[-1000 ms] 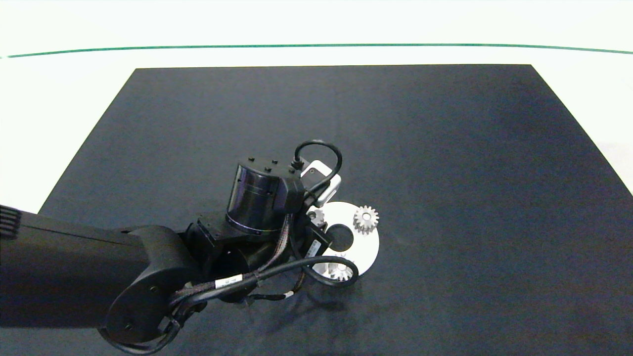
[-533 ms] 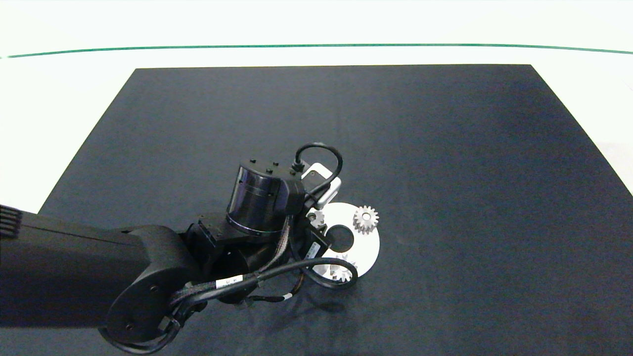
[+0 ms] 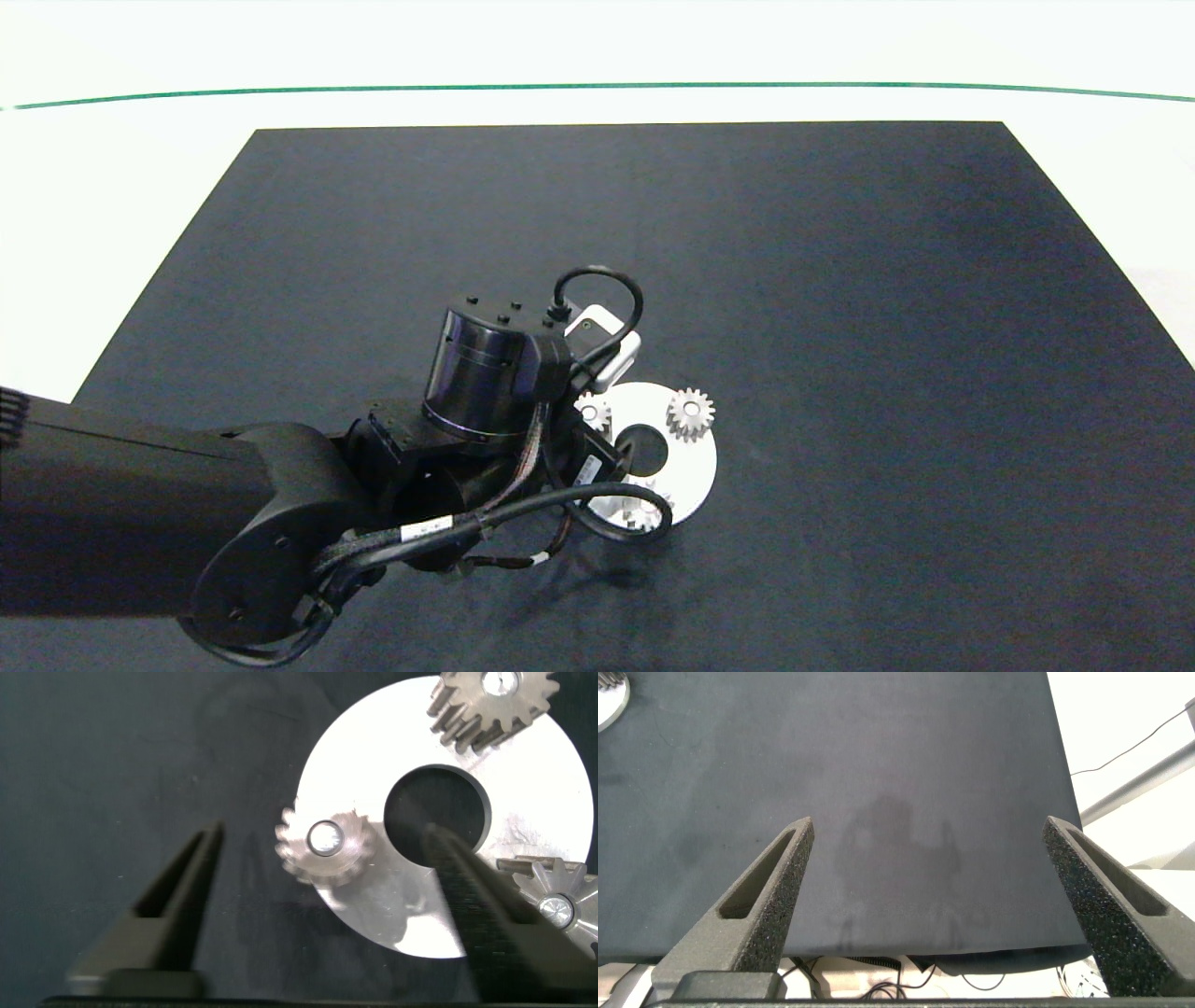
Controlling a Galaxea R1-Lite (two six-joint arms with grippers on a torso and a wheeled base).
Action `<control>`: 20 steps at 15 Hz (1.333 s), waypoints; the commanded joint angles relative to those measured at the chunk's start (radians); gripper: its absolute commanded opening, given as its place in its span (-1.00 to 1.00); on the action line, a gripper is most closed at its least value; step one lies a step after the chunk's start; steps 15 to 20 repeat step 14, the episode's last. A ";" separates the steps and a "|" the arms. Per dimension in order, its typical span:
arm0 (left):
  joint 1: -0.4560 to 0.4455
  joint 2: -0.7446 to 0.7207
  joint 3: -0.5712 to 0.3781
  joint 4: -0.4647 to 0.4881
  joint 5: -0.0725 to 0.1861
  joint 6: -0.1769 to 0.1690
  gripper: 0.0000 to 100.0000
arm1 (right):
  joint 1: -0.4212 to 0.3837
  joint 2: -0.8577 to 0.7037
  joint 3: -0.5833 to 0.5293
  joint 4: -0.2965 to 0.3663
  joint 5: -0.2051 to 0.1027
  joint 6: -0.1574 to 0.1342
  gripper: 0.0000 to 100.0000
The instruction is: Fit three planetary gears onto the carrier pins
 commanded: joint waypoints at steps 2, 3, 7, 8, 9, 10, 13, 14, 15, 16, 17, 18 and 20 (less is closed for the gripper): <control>0.056 -0.187 -0.043 0.211 0.003 -0.002 1.00 | -0.001 0.001 0.000 0.003 -0.004 -0.006 1.00; 0.089 -0.247 -0.065 0.275 0.003 -0.005 1.00 | -0.004 0.001 -0.001 0.000 -0.004 -0.007 1.00; 0.395 -0.487 -0.074 0.472 -0.134 0.002 1.00 | -0.026 0.032 -0.081 -0.002 -0.002 -0.009 1.00; 0.495 -0.564 -0.050 0.538 -0.252 0.003 1.00 | -0.041 0.067 -0.121 -0.002 0.001 -0.009 1.00; 0.567 -0.648 -0.008 0.582 -0.318 0.011 1.00 | -0.056 0.099 -0.159 -0.002 0.009 -0.009 1.00; 0.603 -0.742 0.059 0.591 -0.318 0.025 1.00 | -0.072 0.129 -0.197 -0.002 0.009 -0.009 1.00; 0.675 -0.989 0.170 0.614 -0.324 0.021 1.00 | -0.165 0.184 -0.263 0.000 0.007 -0.015 1.00; 0.676 -1.069 0.184 0.645 -0.324 0.017 1.00 | -0.202 0.190 -0.268 0.000 0.009 -0.027 1.00; 0.676 -1.069 0.184 0.645 -0.324 0.017 1.00 | -0.202 0.190 -0.268 0.000 0.009 -0.027 1.00; 0.676 -1.069 0.184 0.645 -0.324 0.017 1.00 | -0.202 0.190 -0.268 0.000 0.009 -0.027 1.00; 0.676 -1.069 0.184 0.645 -0.324 0.017 1.00 | -0.202 0.190 -0.268 0.000 0.009 -0.027 1.00; 0.676 -1.069 0.184 0.645 -0.324 0.017 1.00 | -0.202 0.190 -0.268 0.000 0.009 -0.027 1.00; 0.676 -1.069 0.184 0.645 -0.324 0.017 1.00 | -0.202 0.190 -0.268 0.000 0.009 -0.027 1.00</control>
